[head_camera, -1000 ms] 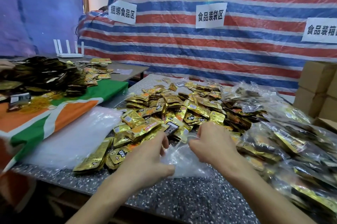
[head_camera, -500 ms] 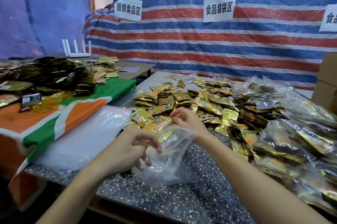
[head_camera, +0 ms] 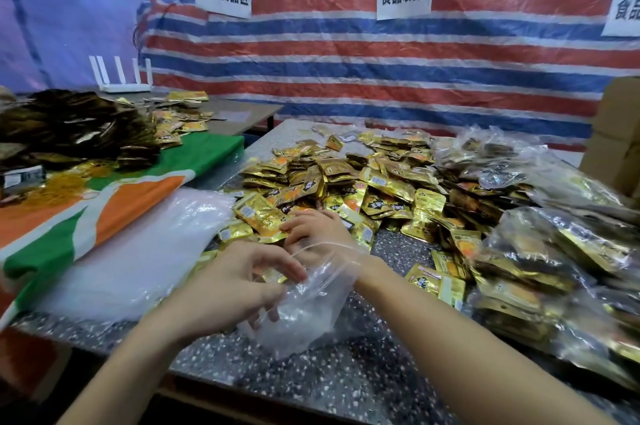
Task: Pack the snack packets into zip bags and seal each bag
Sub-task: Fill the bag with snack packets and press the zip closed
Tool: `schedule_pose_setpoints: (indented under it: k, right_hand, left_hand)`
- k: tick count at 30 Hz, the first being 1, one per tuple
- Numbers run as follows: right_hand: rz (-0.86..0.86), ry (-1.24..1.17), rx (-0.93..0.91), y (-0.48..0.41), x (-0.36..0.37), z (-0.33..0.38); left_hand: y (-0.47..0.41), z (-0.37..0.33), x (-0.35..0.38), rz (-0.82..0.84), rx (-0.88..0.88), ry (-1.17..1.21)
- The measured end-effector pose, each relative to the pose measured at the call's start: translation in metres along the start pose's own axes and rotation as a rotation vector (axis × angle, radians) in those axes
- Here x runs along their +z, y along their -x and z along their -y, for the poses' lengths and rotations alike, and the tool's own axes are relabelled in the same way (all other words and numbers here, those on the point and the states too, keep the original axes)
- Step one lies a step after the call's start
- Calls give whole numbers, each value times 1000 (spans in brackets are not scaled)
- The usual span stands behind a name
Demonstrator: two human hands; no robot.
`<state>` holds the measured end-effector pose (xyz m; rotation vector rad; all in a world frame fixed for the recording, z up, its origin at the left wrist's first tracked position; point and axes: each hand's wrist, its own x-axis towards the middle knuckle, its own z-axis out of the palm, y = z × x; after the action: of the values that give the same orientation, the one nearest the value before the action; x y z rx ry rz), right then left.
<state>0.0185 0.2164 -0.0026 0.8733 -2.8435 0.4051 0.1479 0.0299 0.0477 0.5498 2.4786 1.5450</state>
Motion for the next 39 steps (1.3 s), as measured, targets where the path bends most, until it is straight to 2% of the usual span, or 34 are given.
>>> schedule_pose_setpoints:
  k: [4, 7, 11, 13, 15, 17, 20, 22, 24, 26, 30, 32, 35, 39]
  right_hand:
    - [-52, 32, -31, 10, -12, 11]
    - [-168, -10, -32, 20, -11, 25]
    - [-130, 78, 67, 17, -16, 25]
    - [-205, 56, 128, 15, -31, 17]
    - [-338, -189, 205, 22, -51, 8]
    - [-465, -588, 268, 40, -72, 1]
    - [-612, -1164, 173, 68, -104, -1]
    - [-624, -1446, 67, 86, -120, 2]
    - [-545, -1587, -18, 100, -128, 8]
    - [-439, -1552, -18, 111, -129, 12]
    - [-213, -1140, 102, 129, -129, 8]
    - [-135, -1072, 166, 138, -133, 5]
    - [-116, -1027, 186, 149, -144, 2]
    - [-119, -780, 218, 148, -159, 4]
  left_hand:
    - [2, -2, 3, 37, -7, -14]
    - [1, -3, 5, 46, 3, -27]
    - [0, -4, 3, 40, -5, -2]
    - [1, -3, 1, 45, -13, 11]
    - [0, -3, 1, 61, -17, 1]
    - [-2, -5, 3, 63, -19, -10]
    - [-7, -9, 10, 51, -25, -8]
    - [-10, -14, 18, 52, -20, 2]
    - [-15, -21, 26, 63, -11, 15]
    - [-20, -28, 32, 73, 0, 50]
    - [-25, -40, 35, 105, 63, 118]
    - [-27, -43, 33, 94, 77, 102]
    - [-31, -46, 30, 86, 80, 128]
    - [-37, -52, 28, 88, 102, 91]
